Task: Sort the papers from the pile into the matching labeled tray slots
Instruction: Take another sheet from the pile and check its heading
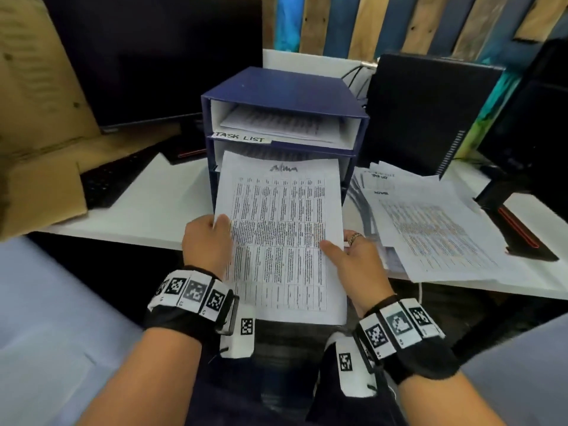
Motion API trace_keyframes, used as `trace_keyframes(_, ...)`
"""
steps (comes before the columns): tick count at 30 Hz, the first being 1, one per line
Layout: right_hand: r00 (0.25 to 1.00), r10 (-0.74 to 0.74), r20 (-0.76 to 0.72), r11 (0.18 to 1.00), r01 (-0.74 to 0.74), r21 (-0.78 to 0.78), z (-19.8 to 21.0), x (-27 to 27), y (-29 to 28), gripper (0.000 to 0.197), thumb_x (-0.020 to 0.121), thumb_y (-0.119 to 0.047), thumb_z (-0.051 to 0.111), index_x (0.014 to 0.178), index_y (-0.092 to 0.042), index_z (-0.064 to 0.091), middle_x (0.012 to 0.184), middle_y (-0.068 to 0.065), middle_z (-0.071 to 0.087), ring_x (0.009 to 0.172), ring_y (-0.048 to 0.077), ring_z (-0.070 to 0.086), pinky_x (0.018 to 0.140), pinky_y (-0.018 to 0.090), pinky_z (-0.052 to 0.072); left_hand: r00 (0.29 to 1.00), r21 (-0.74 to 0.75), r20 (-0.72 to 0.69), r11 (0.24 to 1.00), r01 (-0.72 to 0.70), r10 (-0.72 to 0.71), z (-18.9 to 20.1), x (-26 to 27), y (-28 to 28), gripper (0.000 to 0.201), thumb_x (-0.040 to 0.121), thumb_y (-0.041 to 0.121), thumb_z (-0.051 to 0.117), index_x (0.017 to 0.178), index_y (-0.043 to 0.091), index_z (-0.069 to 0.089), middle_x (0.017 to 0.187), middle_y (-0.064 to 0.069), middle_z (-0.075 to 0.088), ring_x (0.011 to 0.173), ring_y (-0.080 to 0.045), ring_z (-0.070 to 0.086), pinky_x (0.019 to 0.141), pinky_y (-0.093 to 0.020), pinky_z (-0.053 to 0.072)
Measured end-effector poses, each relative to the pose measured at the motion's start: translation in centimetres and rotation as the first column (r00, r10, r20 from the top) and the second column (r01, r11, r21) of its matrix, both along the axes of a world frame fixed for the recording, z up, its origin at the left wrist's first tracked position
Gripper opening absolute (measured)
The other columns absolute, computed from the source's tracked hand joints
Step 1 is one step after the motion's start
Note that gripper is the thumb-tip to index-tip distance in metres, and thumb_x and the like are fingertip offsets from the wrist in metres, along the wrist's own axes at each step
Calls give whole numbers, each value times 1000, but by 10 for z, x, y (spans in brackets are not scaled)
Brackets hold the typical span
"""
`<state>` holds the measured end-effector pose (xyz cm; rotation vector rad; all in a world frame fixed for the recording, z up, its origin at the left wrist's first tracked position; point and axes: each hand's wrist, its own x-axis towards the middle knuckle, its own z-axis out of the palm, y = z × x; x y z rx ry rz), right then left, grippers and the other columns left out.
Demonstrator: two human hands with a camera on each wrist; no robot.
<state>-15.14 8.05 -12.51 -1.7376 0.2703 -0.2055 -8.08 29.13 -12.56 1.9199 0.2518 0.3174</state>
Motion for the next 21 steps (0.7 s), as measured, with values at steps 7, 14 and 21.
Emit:
trace_keyframes(7, 992, -122, 28, 992, 120, 48, 30, 31, 4, 12, 100, -12, 58, 97, -19, 67, 102, 1, 76, 91, 17, 73, 86, 41, 60, 997, -93, 46, 993, 69, -65, 37, 28, 6, 29, 92, 23, 52, 75, 2, 62, 74, -19, 62, 65, -24, 57, 62, -35, 47)
trace_keyframes(14, 967, -253, 7, 967, 252, 45, 72, 77, 4, 22, 94, -31, 63, 83, -13, 66, 80, -2, 71, 78, 16, 67, 86, 40, 56, 987, -297, -78, 948, 113, -142, 33, 28, 16, 14, 93, 15, 56, 98, 10, 69, 73, -9, 62, 43, -10, 48, 40, -20, 38)
trace_keyframes(21, 934, -356, 24, 909, 340, 240, 59, 72, 5, 22, 92, -5, 64, 111, -13, 59, 87, 8, 70, 50, 15, 62, 53, 27, 51, 996, -328, 80, 945, 0, 28, 50, 60, -8, 16, 96, 12, 53, 88, 14, 66, 66, -6, 65, 39, -6, 53, 41, -20, 43)
